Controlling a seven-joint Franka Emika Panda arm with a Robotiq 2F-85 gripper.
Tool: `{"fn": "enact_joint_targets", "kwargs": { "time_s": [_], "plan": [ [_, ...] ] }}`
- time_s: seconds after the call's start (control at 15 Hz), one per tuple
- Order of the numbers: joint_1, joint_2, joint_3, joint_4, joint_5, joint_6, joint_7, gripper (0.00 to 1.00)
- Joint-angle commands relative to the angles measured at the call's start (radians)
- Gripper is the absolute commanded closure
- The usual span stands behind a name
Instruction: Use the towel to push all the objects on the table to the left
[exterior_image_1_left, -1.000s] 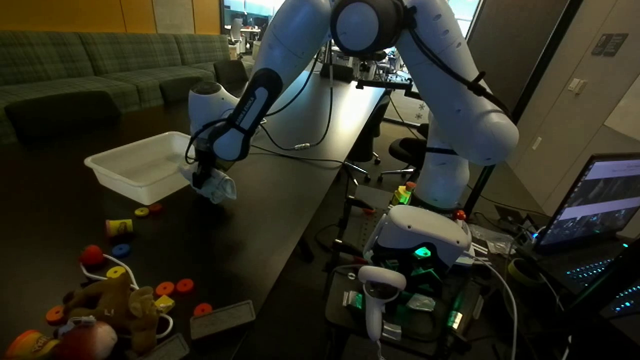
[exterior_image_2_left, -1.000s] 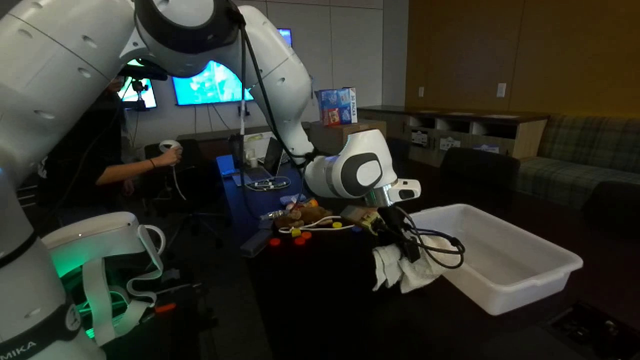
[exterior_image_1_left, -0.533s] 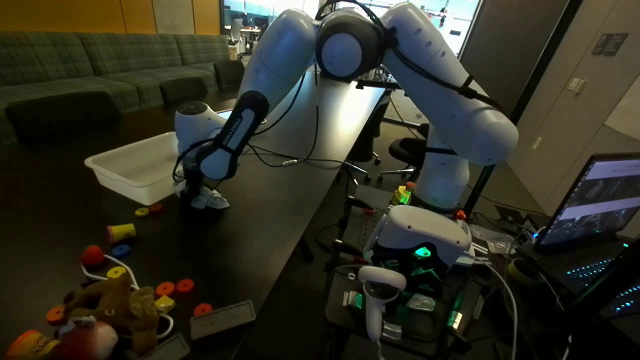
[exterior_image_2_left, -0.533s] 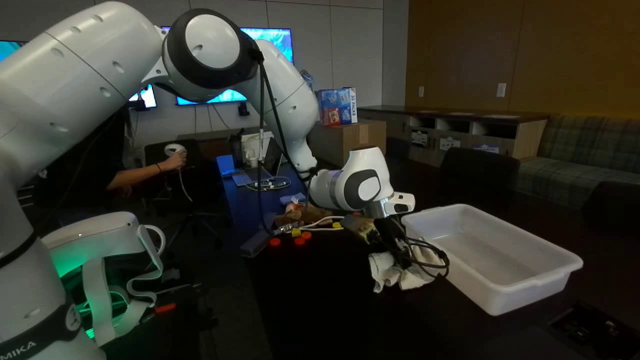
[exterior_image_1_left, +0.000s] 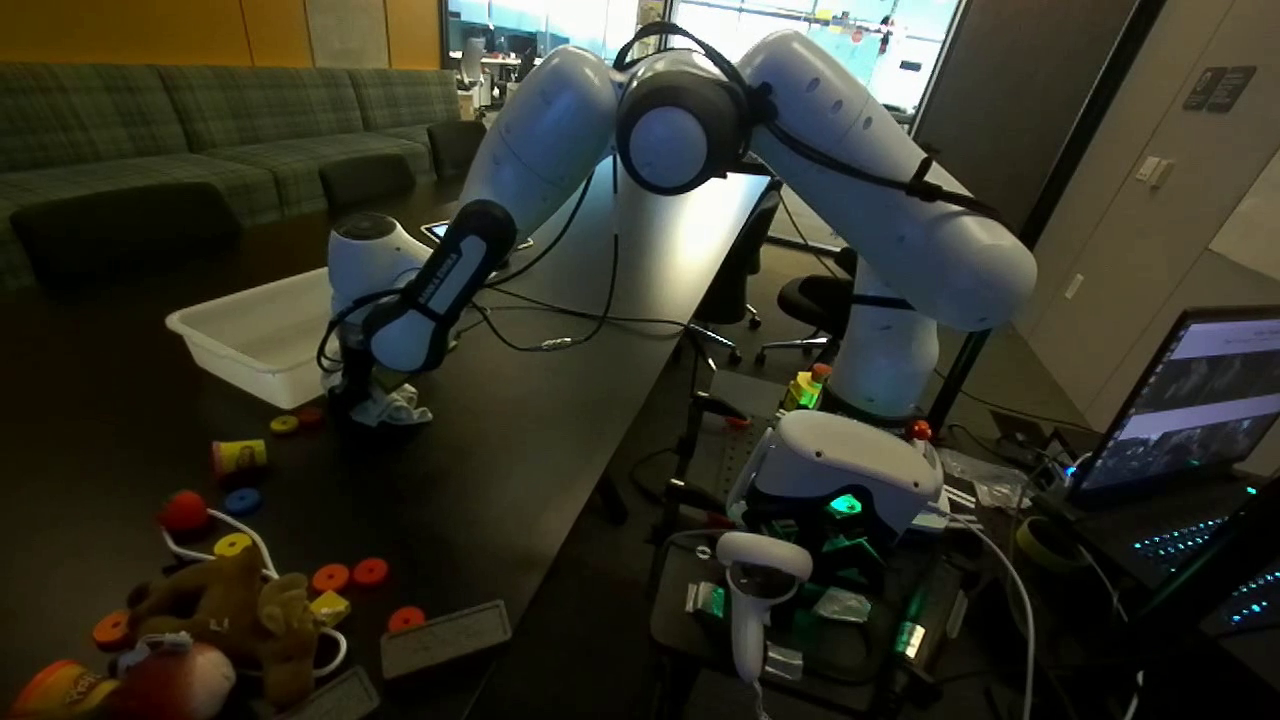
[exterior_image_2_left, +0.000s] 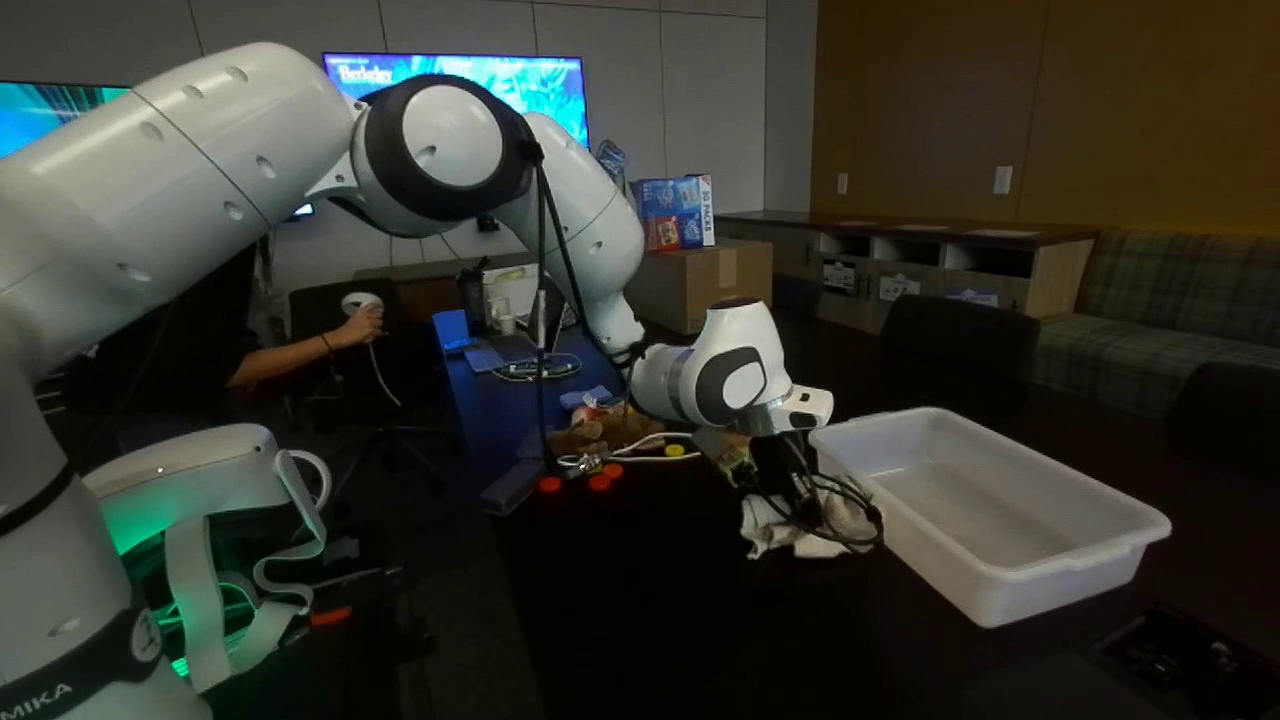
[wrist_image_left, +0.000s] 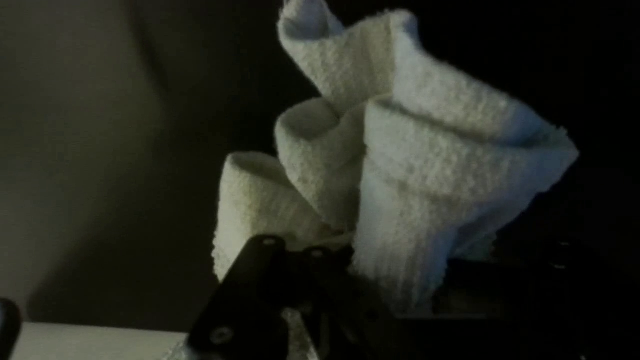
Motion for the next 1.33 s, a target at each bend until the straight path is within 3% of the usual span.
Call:
{"fn": "enact_joint_targets", "kwargs": {
  "time_s": [0.0,0.67,1.27],
  "plan": [
    [0.003,0.065,-0.007,0.102,0.041,-0.001,0.058,0.98],
    [0.079,0.079,0.002,0.103,0.049,0.037,0.121,0.98],
    [0.109,0.094,0.069,0.148,0.039,0.038,0.06,0.98]
  ]
}}
